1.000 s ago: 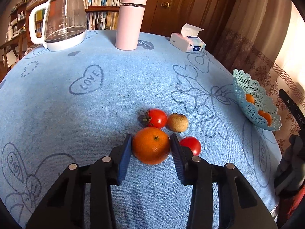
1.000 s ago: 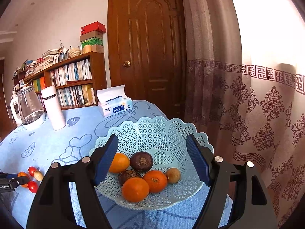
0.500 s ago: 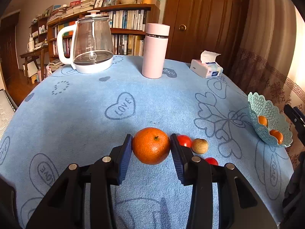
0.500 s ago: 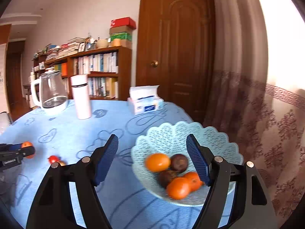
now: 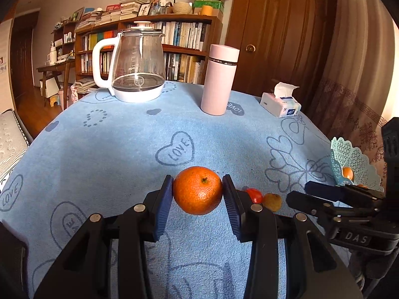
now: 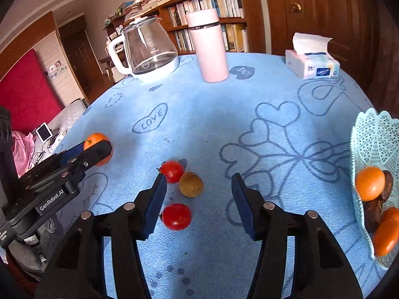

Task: Organize fruits
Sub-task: 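Grasp the small brown round fruit with the right tool while the left tool holds the tangerine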

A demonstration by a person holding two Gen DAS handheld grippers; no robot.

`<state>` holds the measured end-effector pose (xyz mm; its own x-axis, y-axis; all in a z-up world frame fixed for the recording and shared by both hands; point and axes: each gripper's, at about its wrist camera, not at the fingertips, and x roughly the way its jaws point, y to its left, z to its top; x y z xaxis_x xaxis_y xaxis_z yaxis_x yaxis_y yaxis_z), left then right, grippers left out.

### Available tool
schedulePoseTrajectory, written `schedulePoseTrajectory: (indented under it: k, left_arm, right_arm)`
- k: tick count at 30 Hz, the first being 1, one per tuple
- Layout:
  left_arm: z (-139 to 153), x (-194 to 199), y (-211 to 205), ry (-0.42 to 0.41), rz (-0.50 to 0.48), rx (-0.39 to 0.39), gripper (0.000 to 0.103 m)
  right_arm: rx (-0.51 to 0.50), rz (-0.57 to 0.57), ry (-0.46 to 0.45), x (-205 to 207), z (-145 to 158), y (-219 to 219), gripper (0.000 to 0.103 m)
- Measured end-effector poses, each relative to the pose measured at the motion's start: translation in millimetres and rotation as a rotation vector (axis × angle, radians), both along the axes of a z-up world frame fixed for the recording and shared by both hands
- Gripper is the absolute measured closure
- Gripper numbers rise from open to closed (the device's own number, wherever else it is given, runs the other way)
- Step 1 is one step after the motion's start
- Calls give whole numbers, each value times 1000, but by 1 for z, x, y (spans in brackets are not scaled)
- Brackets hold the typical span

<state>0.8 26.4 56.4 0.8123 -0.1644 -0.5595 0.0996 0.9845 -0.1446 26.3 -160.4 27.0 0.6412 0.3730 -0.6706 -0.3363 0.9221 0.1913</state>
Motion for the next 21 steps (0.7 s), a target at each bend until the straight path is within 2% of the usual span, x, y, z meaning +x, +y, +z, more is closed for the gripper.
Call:
schedulePoseTrajectory:
  k: [5,12,16,21]
  left_arm:
    - [1,-1,2,-1,2,-14,62]
    - [1,-1,4,3,3,-23,62]
    - [0,-1,2,5,-2,-22,62]
    - [-1,-1,2,8,-3,-22,62]
  right_arm:
    - [-18,23,70,15,-12,11,63]
    - [-58,17,119,28,-22,19,70]
    - [-57,16,122,30,-23,18,77]
    - [-35,4,115,28,-20,15,77]
